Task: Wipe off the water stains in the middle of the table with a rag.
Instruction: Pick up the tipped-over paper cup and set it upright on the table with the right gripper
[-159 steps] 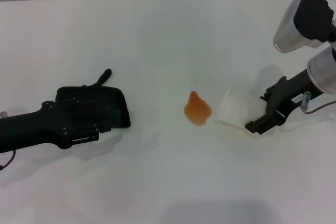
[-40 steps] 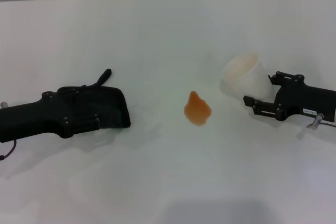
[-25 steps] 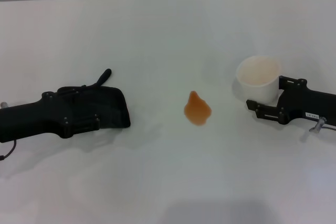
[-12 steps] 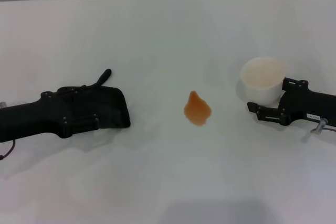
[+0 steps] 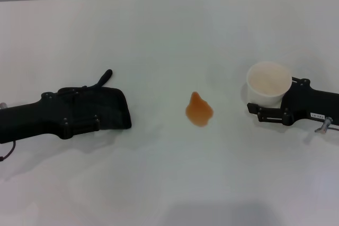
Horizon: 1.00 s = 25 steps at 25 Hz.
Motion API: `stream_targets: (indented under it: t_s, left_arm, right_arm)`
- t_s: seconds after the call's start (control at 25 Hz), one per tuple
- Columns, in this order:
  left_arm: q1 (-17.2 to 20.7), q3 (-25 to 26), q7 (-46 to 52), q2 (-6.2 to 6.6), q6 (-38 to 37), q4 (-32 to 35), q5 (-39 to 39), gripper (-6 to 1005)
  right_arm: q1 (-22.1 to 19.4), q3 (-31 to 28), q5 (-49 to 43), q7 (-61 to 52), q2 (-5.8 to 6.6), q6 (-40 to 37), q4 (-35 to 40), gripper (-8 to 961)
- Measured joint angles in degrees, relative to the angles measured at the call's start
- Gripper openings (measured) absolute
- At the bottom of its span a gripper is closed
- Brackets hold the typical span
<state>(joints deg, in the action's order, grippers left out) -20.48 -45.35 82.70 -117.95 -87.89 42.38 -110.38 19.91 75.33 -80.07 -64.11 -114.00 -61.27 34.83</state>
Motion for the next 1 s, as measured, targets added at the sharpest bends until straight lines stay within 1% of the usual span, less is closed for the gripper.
stream_targets:
  t_s: [0.12, 0.28, 0.52, 0.64, 0.8, 1.0]
  left_arm:
    - [-0.03, 0.00, 0.00, -0.06, 0.00, 0.02, 0.01, 755]
    - [-0.35, 0.00, 0.04, -0.09, 0.00, 0.03, 0.01, 754]
    - [-0.41, 0.00, 0.09, -0.17, 0.00, -0.21, -0.27, 754]
    - [-0.31, 0.00, 0.09, -0.18, 0.00, -0.23, -0.29, 754]
    - [-0.18, 0.00, 0.09, -0.18, 0.00, -0.16, -0.16, 754]
    - [-0.19, 0.00, 0.09, -0.18, 0.00, -0.26, -0.24, 755]
  right_arm:
    - [0.05, -0.04, -1.68, -1.38, 0.01, 0.11, 0.26, 856]
    - [-0.25, -0.09, -6.42, -5.40, 0.01, 0.68, 2.49, 855]
    - [-1.75, -0.62, -7.32, -7.28, 0.03, 0.08, 5.32, 854]
    - [-2.78, -0.80, -7.64, -8.26, 0.38, -0.43, 7.03, 854]
    - [-3.45, -0.95, -10.59, -11.39, 0.78, -1.26, 9.31, 853]
    - [-4.01, -1.52, -13.36, -13.62, 0.81, -2.08, 11.31, 853]
